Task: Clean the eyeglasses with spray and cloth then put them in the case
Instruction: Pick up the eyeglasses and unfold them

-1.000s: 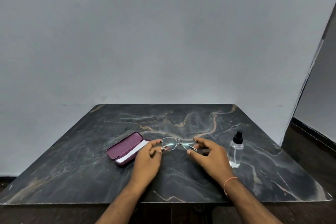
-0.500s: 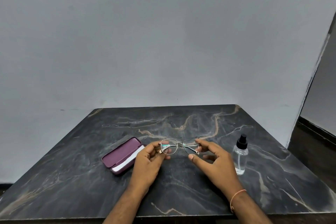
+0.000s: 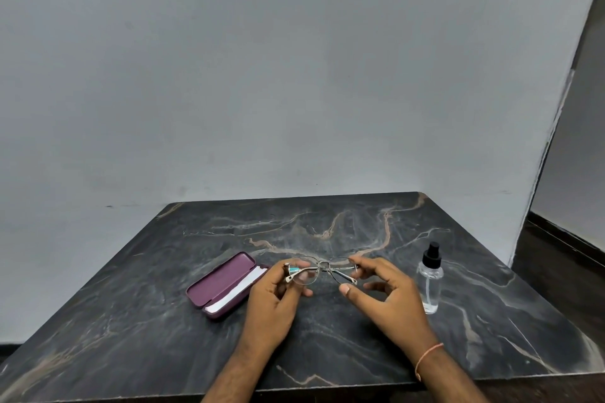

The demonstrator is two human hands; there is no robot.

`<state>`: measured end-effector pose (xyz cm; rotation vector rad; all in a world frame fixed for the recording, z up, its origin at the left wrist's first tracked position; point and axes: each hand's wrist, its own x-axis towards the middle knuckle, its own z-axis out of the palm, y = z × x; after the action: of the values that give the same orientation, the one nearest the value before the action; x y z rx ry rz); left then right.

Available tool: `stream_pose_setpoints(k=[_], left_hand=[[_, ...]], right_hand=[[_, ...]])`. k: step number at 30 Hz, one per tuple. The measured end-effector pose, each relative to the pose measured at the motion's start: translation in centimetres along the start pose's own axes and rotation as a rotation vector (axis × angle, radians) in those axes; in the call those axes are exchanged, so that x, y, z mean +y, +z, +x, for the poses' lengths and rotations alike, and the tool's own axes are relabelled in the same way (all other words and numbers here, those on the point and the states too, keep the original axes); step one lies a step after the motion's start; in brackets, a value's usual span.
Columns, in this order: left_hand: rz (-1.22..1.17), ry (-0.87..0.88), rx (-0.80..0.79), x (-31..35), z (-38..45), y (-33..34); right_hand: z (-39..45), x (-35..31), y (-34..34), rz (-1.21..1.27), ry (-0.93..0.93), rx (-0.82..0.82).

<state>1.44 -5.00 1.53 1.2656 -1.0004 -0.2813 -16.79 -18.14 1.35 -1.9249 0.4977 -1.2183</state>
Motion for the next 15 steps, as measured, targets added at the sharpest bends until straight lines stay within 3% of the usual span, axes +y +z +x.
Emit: stream_pose_setpoints(k=[15], left_hand=[[0.254, 0.123, 0.072, -1.8, -0.1, -0.3]], right_hand=[[-0.3, -0.5, -0.1, 0.022, -0.076, 0.059]])
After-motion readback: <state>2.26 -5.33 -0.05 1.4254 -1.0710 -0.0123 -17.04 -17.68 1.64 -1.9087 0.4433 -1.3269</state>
